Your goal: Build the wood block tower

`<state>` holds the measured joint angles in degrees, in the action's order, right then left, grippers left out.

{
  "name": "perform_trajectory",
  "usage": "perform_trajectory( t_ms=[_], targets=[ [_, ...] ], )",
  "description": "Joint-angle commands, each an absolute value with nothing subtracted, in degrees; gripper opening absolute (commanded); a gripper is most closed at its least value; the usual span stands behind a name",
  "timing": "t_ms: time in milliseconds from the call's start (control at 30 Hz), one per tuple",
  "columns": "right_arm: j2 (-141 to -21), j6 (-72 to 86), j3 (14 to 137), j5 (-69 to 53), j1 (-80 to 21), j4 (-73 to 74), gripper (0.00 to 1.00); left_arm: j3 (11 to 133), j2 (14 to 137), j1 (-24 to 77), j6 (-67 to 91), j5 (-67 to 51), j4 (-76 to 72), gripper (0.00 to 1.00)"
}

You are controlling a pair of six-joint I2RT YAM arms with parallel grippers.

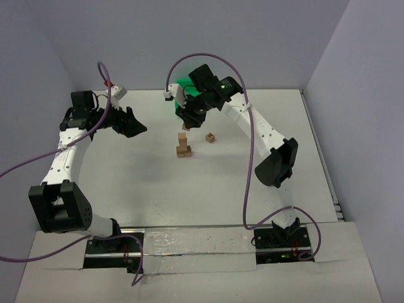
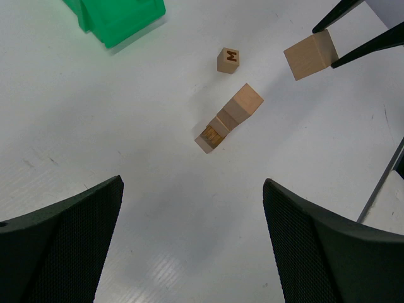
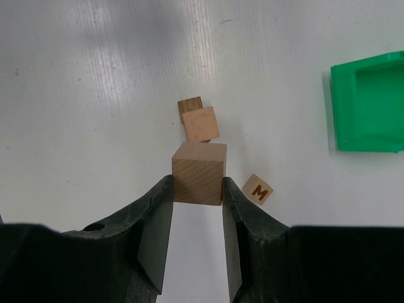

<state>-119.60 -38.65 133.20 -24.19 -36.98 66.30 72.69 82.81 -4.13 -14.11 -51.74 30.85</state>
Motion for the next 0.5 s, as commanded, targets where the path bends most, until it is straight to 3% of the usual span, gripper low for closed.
perform_trajectory(
  t_ms=[0, 467],
  targets=[
    [-121.5, -39.6, 136.2, -23.6, -38.0, 66.5, 0.21, 72.3, 81.7, -4.8, -14.2, -54.7, 29.5, 0.97],
    [-125.7, -39.2, 137.3, -24.7, -38.7, 65.1, 0.21, 72.2, 81.7, -5.3, -14.3, -55.6, 29.4, 0.97]
  ],
)
